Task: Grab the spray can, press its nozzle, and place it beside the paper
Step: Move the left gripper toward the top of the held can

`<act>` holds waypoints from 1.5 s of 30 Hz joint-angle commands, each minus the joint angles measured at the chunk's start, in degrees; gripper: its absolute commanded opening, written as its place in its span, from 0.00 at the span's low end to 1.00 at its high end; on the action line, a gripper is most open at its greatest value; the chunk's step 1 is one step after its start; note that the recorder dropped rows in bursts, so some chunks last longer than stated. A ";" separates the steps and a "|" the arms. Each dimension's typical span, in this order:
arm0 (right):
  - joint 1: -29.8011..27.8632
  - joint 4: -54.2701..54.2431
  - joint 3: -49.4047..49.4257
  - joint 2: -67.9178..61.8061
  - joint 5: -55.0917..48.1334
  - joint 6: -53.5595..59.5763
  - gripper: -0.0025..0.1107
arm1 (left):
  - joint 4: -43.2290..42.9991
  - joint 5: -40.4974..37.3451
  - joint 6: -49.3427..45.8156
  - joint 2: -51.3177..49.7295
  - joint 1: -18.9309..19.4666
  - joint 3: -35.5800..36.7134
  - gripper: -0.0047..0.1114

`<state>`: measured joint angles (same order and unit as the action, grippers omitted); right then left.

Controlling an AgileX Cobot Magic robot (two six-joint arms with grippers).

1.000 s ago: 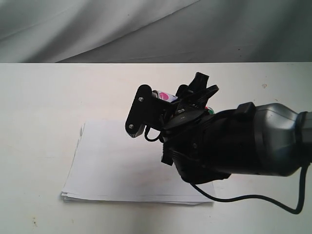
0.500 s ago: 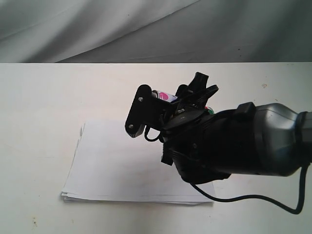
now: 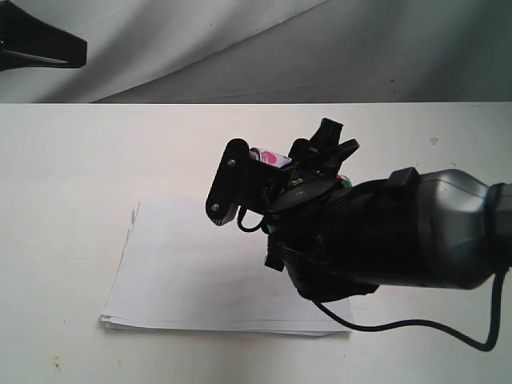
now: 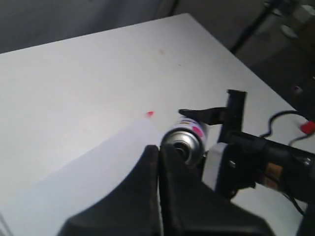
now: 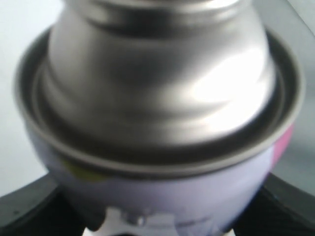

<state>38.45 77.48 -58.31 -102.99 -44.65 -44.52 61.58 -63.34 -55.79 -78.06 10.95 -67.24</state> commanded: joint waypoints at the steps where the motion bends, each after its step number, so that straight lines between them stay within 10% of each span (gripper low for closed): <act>1: 0.15 1.79 -0.53 0.59 -1.30 -0.32 0.02 | 7.66 -6.63 -13.01 -4.46 1.20 -0.04 0.04; 14: 0.15 1.23 -0.53 0.59 -1.30 1.69 0.02 | 21.22 -6.63 -34.67 -15.02 0.97 13.52 0.04; 26: 0.15 -0.38 -0.53 0.59 -1.30 4.09 0.02 | 20.30 -0.74 -38.70 -17.52 -9.42 13.63 0.04; 45: 0.15 -0.82 -0.53 0.59 -1.30 5.67 0.02 | 14.88 3.69 -35.61 -21.36 -13.87 6.89 0.04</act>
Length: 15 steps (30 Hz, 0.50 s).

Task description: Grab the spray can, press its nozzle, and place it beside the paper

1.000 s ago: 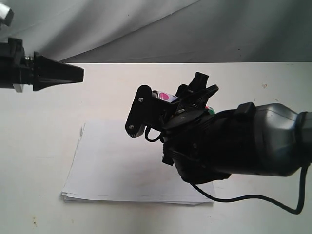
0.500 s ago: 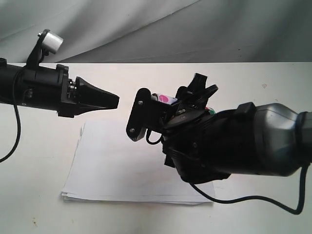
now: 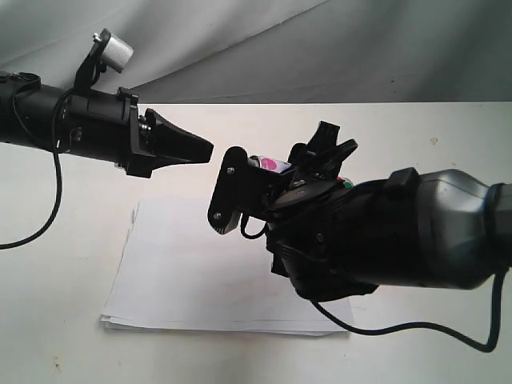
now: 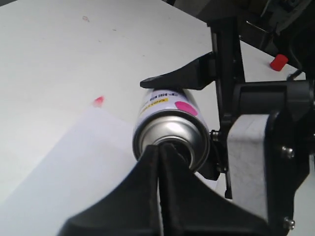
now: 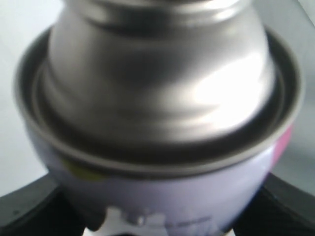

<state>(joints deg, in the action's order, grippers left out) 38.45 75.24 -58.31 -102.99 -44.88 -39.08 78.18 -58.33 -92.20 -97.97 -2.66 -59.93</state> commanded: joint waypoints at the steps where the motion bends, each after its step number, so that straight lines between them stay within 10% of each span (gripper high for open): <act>1: 0.15 1.42 -0.53 0.59 -1.06 0.23 0.02 | -2.22 -2.40 0.68 -2.12 -0.26 -0.42 0.04; 15: 0.15 1.42 -0.53 0.59 -1.06 0.23 0.02 | 1.46 -4.67 -6.23 -3.60 -0.26 -0.42 0.04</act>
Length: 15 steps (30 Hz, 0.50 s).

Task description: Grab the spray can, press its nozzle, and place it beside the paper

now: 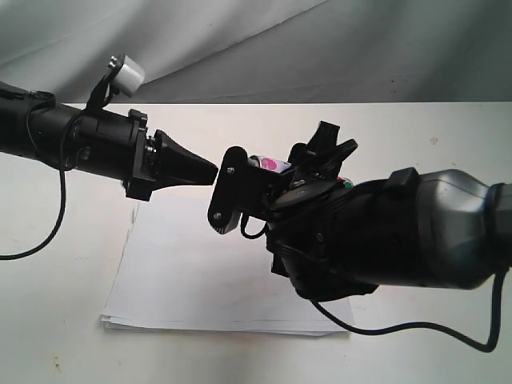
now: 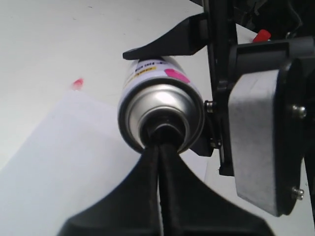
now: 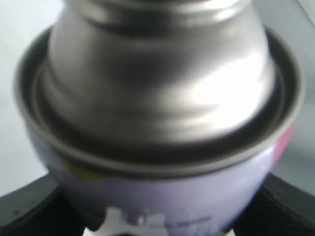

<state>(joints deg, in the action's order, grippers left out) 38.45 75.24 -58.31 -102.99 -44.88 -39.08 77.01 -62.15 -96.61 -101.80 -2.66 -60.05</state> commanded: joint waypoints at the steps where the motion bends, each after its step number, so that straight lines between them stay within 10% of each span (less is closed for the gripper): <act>1: 0.15 1.19 -0.53 0.59 -1.06 0.23 0.02 | 2.83 -0.85 -2.36 0.23 -0.26 -0.31 0.04; 15: 0.27 0.61 -0.53 0.59 -0.95 1.61 0.02 | 3.01 2.39 -2.36 0.23 -1.00 -0.31 0.04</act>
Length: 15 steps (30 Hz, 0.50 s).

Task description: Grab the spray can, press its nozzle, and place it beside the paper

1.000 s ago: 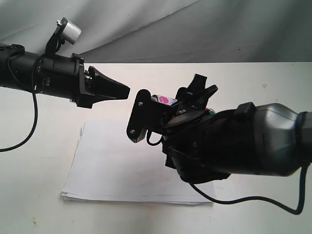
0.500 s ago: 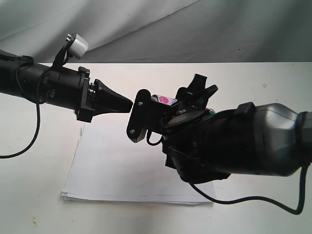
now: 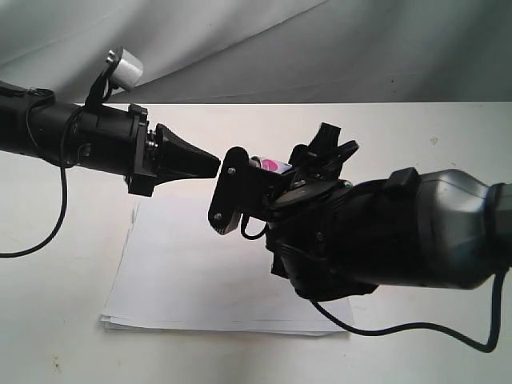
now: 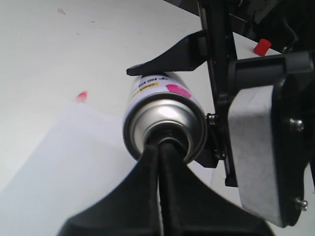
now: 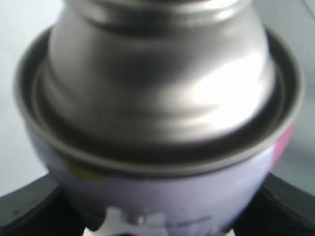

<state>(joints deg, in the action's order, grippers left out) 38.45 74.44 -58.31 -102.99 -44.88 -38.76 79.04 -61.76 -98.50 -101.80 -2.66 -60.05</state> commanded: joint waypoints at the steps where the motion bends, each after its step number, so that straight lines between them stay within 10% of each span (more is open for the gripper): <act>1: 0.37 1.55 -0.53 0.59 -0.84 1.29 0.02 | 0.78 2.58 -0.47 0.13 -1.52 -0.31 0.04; 15: 0.36 3.15 -0.53 0.59 1.12 2.80 0.02 | 1.56 6.18 -0.69 -4.43 -5.46 -1.57 0.04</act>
<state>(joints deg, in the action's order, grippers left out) 38.61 73.56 -58.20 -103.55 -47.46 -35.26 81.41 -54.67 -98.74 -105.63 -6.94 -61.02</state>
